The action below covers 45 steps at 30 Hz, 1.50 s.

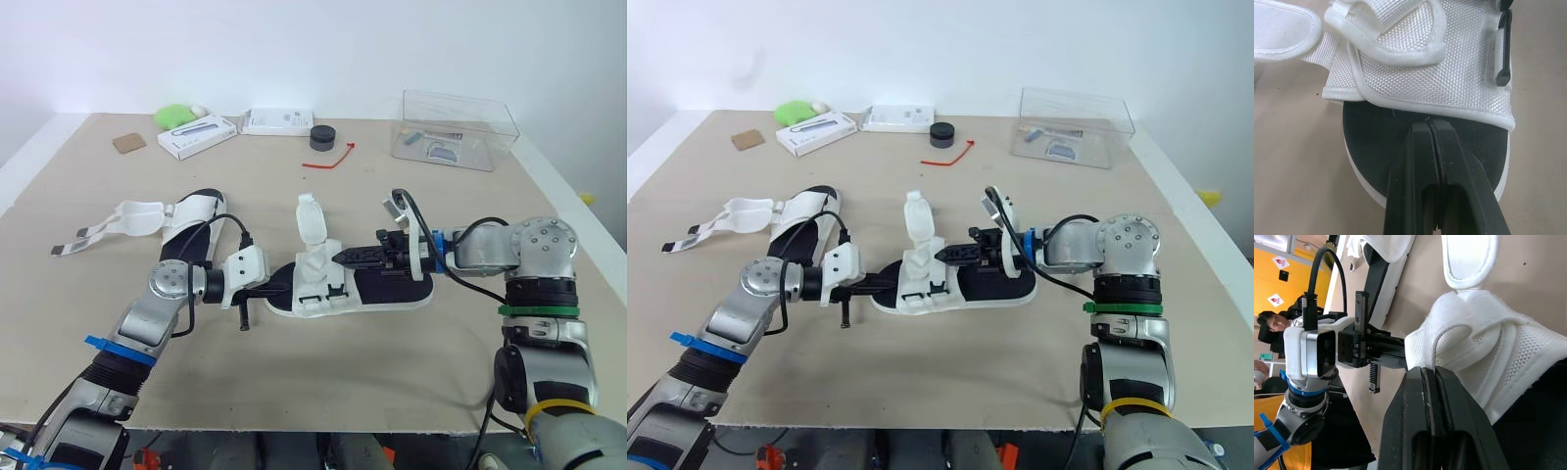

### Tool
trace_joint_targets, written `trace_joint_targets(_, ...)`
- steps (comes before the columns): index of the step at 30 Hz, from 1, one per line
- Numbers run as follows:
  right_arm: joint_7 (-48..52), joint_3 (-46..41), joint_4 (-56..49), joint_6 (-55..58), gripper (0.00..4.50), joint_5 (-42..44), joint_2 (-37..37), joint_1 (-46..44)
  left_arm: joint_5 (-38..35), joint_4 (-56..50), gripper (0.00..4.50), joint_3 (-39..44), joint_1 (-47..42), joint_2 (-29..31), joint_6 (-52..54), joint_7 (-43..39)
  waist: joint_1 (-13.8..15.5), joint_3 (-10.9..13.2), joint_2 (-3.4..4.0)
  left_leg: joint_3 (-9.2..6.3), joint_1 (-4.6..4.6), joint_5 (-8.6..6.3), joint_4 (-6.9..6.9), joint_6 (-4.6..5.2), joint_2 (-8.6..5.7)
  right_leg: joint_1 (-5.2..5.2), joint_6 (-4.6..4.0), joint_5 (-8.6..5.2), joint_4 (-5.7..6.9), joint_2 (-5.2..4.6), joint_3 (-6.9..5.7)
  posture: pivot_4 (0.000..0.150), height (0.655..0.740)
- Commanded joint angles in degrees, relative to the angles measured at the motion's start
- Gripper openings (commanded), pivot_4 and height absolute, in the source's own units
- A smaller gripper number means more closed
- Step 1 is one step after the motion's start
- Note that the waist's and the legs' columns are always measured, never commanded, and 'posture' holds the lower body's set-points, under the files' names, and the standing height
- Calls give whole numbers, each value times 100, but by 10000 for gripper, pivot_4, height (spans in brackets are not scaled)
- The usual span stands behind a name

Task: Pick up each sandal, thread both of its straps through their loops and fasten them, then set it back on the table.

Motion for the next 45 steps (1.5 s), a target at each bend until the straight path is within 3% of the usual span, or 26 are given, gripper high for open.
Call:
trace_joint_targets(1, -184, 3, -265, 33, 904, 395, -130, 121, 161, 50, 0, -78, 80, 109, 84, 29, 0, 0, 0, 0, 0, 0, -1, 0, 0, 0, 0, 0, -1, 0, 0, 1500, 7400)
trace_joint_targets(25, 592, 535, -2494, -47, 904, -175, -469, 639, 149, 38, 0, -127, 40, 43, 137, 76, 3, -1, 1, 0, -4, -5, -6, 9, 0, 0, 26, -11, -14, -6, -2, 1500, 7400)
trace_joint_targets(29, 850, 586, -2661, -102, 15537, -362, -558, 594, 149, 38, 0, -131, 42, 40, 145, 76, 2, -1, 1, -1, -4, -5, -6, 9, 0, 0, 26, -11, -14, -6, -2, 1500, 7400)
trace_joint_targets(41, 1196, 354, -1801, -118, 15537, -926, -255, -94, 163, 79, 0, -134, 33, 16, 121, 96, 8, -1, 1, -2, -5, -5, -5, 9, 0, 0, 24, -10, -14, -5, -5, 1500, 7400)
trace_joint_targets(42, 1232, 362, -1775, -68, 10388, -914, -216, -117, 163, 80, 0, -125, 39, 20, 123, 103, 5, -1, 1, -2, -6, -5, -4, 9, -1, 0, 23, -10, -15, -6, -5, 1500, 7400)
trace_joint_targets(45, 1311, 400, -1771, 24, 921, -856, -185, -120, 164, 79, 0, -112, 45, 28, 126, 110, 5, -1, 1, 0, -7, -5, -4, 9, -3, 0, -2, 7, -16, -12, -4, 1500, 7400)
